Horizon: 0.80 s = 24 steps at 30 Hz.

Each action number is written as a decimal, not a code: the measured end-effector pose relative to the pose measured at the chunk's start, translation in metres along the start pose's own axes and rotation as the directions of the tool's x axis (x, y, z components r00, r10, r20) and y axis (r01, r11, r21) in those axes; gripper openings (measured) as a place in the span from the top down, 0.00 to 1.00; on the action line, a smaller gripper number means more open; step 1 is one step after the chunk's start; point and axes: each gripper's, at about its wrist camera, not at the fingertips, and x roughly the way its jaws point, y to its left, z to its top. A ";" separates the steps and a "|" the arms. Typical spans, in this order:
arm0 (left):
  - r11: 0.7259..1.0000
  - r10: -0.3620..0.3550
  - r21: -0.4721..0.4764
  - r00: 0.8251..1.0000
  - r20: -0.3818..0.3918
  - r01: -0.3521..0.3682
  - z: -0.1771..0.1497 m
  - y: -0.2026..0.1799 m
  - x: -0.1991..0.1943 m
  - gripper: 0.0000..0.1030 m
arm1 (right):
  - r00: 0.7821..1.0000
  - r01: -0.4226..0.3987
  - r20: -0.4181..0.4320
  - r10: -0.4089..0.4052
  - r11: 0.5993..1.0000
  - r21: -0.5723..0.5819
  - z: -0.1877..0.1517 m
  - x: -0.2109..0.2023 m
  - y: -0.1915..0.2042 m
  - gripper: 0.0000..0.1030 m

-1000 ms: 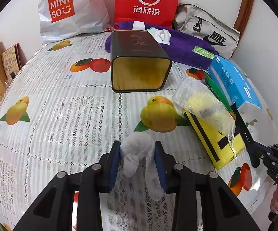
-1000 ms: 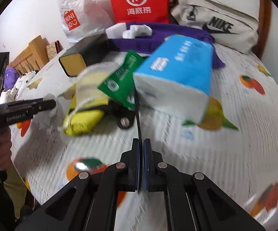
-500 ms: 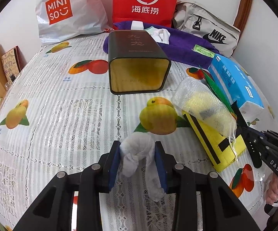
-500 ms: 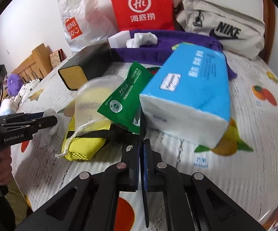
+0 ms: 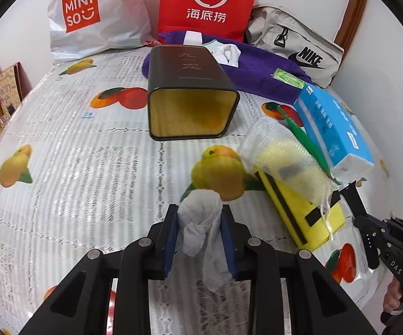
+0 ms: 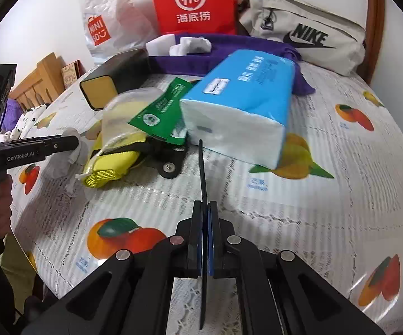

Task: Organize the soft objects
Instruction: 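Lift the white cloth with the left tool and carry it toward the purple towel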

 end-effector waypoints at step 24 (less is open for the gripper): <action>0.998 0.011 -0.057 1.000 0.012 -0.010 0.028 0.004 -0.012 0.74 | 1.000 -0.008 0.005 0.007 1.000 0.013 0.023 -0.022 -0.006 0.97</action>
